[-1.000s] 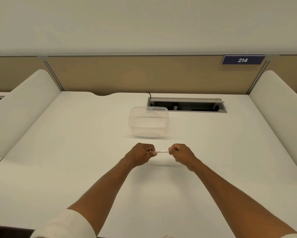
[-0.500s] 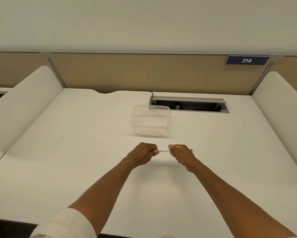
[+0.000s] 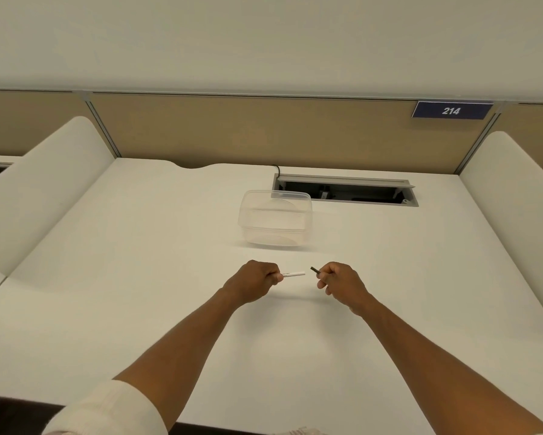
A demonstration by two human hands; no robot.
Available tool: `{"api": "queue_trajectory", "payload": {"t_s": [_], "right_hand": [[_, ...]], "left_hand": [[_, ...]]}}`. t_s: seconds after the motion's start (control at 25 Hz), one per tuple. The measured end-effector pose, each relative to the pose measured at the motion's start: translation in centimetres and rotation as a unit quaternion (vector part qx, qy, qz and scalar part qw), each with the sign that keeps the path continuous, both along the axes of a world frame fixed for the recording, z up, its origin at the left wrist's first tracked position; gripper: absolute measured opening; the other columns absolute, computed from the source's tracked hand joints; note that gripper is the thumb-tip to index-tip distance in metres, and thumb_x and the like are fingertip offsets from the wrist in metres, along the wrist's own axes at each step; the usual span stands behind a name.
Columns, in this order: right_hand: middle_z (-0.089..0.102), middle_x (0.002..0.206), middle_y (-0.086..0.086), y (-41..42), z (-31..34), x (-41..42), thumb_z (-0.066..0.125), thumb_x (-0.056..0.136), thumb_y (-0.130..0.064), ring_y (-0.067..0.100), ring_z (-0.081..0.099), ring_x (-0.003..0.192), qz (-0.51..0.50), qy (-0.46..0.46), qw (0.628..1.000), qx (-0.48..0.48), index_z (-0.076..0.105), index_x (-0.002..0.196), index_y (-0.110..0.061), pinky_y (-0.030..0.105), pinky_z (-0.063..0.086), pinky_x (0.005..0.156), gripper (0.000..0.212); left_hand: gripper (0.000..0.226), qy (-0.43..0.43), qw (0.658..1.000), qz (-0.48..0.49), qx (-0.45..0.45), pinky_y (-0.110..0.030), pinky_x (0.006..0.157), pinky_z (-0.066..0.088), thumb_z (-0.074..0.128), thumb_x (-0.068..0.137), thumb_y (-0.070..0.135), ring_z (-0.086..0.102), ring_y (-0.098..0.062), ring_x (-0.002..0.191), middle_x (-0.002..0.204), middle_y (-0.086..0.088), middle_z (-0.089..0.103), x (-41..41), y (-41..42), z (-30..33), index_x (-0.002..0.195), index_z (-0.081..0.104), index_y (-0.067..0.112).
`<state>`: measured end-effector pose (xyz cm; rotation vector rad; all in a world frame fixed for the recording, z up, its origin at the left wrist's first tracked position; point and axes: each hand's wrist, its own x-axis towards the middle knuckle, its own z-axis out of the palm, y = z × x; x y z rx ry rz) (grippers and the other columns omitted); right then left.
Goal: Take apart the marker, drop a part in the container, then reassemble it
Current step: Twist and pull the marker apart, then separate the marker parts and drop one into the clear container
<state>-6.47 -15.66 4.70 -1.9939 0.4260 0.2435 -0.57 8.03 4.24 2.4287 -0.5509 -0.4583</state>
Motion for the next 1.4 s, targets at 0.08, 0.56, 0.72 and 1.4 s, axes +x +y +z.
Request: {"api": "queue_trajectory", "payload": {"t_s": [0.08, 0.56, 0.72, 1.4], "right_hand": [[0.075, 0.082, 0.005, 0.5, -0.5, 0.0, 0.051, 0.095, -0.015, 0.019, 0.058, 0.061, -0.024, 0.024, 0.999, 0.004, 0.061, 0.091, -0.01, 0.029, 0.045, 0.061, 0.012], [0.063, 0.068, -0.003, 2.3, -2.5, -0.1, 0.072, 0.08, -0.017, 0.014, 0.055, 0.067, -0.11, 0.019, 0.986, -0.126, 0.066, 0.074, -0.012, 0.027, 0.044, 0.066, 0.01], [0.068, 0.075, 0.0, 2.2, -3.4, 0.3, 0.07, 0.081, -0.019, 0.012, 0.052, 0.067, -0.105, 0.047, 0.981, -0.154, 0.065, 0.075, -0.014, 0.025, 0.038, 0.06, 0.01], [0.067, 0.073, -0.001, 2.1, -4.5, 0.8, 0.063, 0.084, -0.025, 0.02, 0.062, 0.073, -0.11, 0.049, 0.976, -0.183, 0.062, 0.075, -0.011, 0.029, 0.047, 0.066, 0.017]], "left_hand": [[0.023, -0.007, 1.0, 0.007, -0.007, -0.032, 0.059, 0.04, 0.051, 0.093, 0.036, 0.048, -0.015, 0.062, 0.068, 0.003, 0.058, -0.2, -0.4, -0.2, 0.077, 0.059, 0.021], [0.01, -0.016, 0.997, 0.078, 0.024, -0.03, 0.063, 0.049, 0.058, 0.084, 0.028, 0.058, -0.014, 0.069, 0.071, 0.012, 0.06, 0.1, -1.4, -1.4, 0.083, 0.068, 0.026], [0.008, -0.013, 0.995, 0.092, 0.041, -0.03, 0.063, 0.053, 0.061, 0.078, 0.031, 0.063, -0.014, 0.07, 0.073, 0.01, 0.067, 0.1, -1.6, -1.5, 0.081, 0.069, 0.029], [0.01, -0.018, 0.99, 0.08, 0.113, -0.03, 0.066, 0.05, 0.065, 0.078, 0.03, 0.061, -0.017, 0.08, 0.088, 0.008, 0.065, 0.6, -1.9, -2.5, 0.087, 0.067, 0.026]]}}
